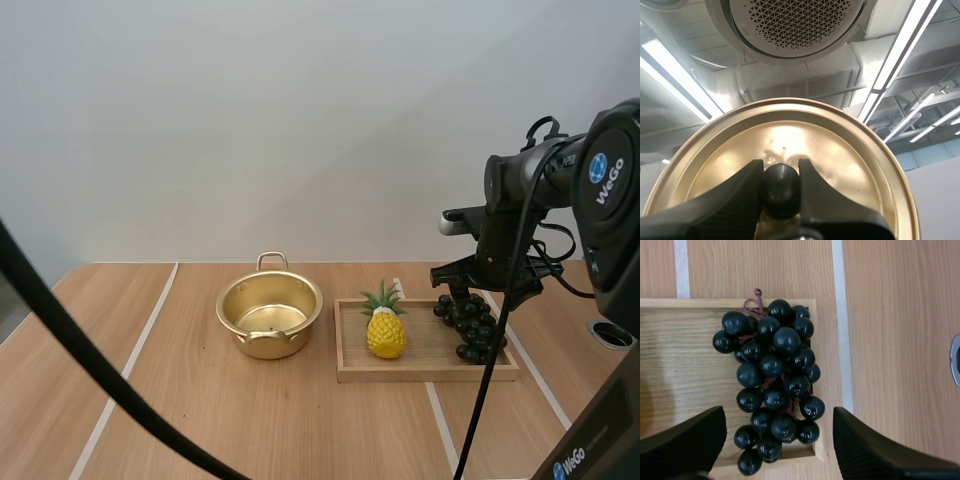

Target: Open the pot, put the grape inside, and close it

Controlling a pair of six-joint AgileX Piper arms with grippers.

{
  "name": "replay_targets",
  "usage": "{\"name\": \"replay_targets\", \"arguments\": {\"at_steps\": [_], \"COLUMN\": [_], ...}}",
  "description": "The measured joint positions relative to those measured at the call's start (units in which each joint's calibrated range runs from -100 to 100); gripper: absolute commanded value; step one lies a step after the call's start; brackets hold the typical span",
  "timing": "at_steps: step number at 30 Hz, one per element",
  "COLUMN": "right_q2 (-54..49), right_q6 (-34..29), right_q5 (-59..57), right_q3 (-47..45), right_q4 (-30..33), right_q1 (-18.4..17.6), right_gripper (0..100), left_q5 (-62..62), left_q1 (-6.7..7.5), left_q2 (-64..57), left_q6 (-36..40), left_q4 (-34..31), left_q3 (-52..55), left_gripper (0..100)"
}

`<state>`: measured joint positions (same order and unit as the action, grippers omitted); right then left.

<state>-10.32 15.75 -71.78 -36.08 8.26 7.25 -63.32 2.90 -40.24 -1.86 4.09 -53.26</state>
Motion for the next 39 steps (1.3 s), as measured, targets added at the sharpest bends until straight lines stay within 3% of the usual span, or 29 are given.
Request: {"name": "replay_targets", "arguments": {"at_steps": [22,23,25,27,39], "right_q2": [9.75,9.75,9.88,10.01,9.33], "right_q6": [-0.11,-0.11,-0.11,-0.11,-0.11], "right_q5": [7.25,7.70,8.07,8.04,9.02], "right_q3": [-0.12,-0.12,-0.12,-0.12,-0.12], "right_q4": [2.36,2.36,2.47,2.47,-1.07], "right_q1": [0.33,0.33,0.33,0.33,0.33], "right_gripper": [98,89,56,0,0], "left_q5": [-4.05,-4.05,-4.05,-4.22,-5.60], "left_q1": [0.00,0.00,0.00,0.00,0.00], "left_q2": [0.00,0.00,0.00,0.00,0.00], "left_q6": [0.00,0.00,0.00,0.00,0.00], "left_q4": [-0.90,-0.90,-0.90,-0.90,-0.90], "left_q3": [0.00,0.00,0.00,0.00,0.00], "left_gripper": [0,0,0,0,0]}}
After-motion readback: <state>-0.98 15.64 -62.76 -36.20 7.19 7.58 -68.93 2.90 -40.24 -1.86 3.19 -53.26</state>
